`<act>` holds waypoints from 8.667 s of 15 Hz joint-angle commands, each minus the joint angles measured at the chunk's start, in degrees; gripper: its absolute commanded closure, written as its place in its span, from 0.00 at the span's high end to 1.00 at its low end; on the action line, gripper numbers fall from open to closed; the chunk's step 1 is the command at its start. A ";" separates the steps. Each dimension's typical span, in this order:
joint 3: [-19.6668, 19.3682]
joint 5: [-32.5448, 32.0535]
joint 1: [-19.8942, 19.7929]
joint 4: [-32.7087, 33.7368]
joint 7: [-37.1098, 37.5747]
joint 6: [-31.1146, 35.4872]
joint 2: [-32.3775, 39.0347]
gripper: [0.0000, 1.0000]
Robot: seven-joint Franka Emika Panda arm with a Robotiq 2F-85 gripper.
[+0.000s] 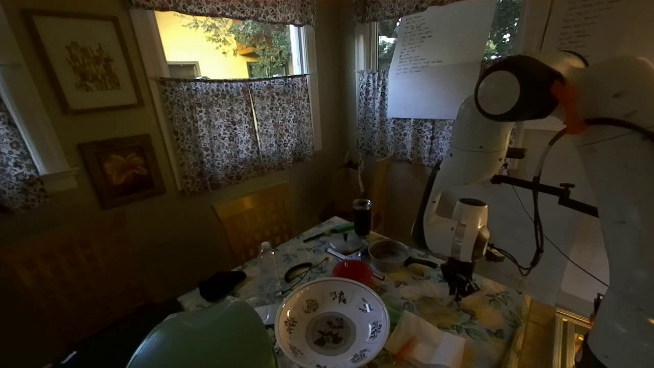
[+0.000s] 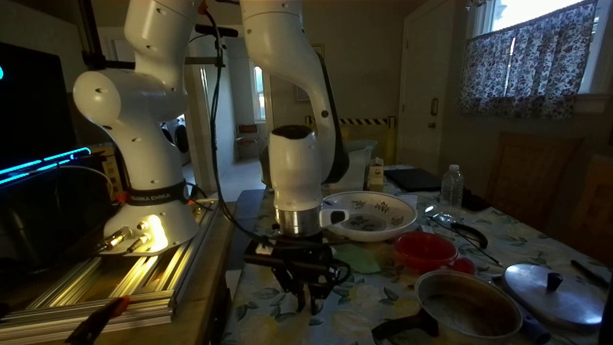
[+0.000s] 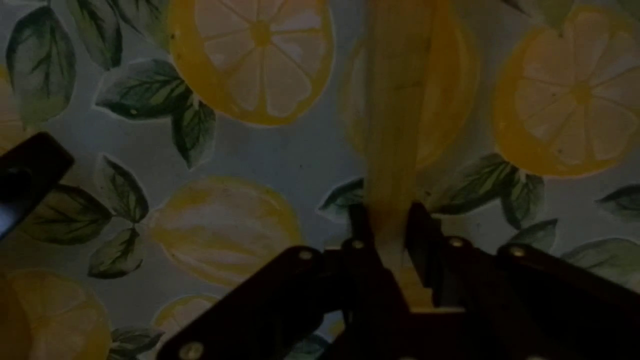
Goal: Use the wooden spoon to put the contents from the pot into the pink bowl.
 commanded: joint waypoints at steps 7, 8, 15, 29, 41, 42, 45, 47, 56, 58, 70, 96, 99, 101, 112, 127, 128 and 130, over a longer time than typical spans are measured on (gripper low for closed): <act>-18.66 -12.28 14.10 1.79 26.70 -10.07 -4.55 0.06; -21.44 -13.98 16.33 2.79 30.34 -10.88 -4.37 0.06; -40.92 -27.10 32.82 11.67 55.14 -20.98 -3.08 0.06; -38.10 -38.08 28.96 17.80 72.78 -18.69 -1.43 0.06; -24.27 -84.03 12.62 32.68 104.17 -21.18 6.61 0.06; -24.20 -86.83 12.23 33.31 105.74 -21.35 7.47 0.06; -24.37 -94.16 11.91 34.67 109.74 -21.41 9.49 0.06; -24.57 -98.23 12.06 35.48 111.70 -21.57 10.29 0.06; -21.74 -119.81 10.24 38.01 120.85 -25.61 11.07 0.06; -20.07 -123.92 9.14 38.19 122.36 -26.83 10.77 0.06; -11.06 -136.60 3.09 39.15 125.90 -30.51 11.56 0.06; 1.94 -112.54 -8.60 41.49 112.05 -26.42 14.27 0.06; 3.63 -105.20 -10.54 41.14 108.25 -25.97 13.60 0.06; 4.56 -100.54 -11.30 40.96 105.53 -25.51 13.10 0.06; 5.11 -82.90 -9.87 38.73 94.59 -27.20 7.82 0.06; -2.31 -86.35 3.03 36.13 98.06 -27.28 4.82 0.06; -2.97 -87.61 4.21 35.96 98.59 -27.21 4.89 0.06; -4.12 -90.27 6.35 35.69 99.75 -26.93 5.04 0.06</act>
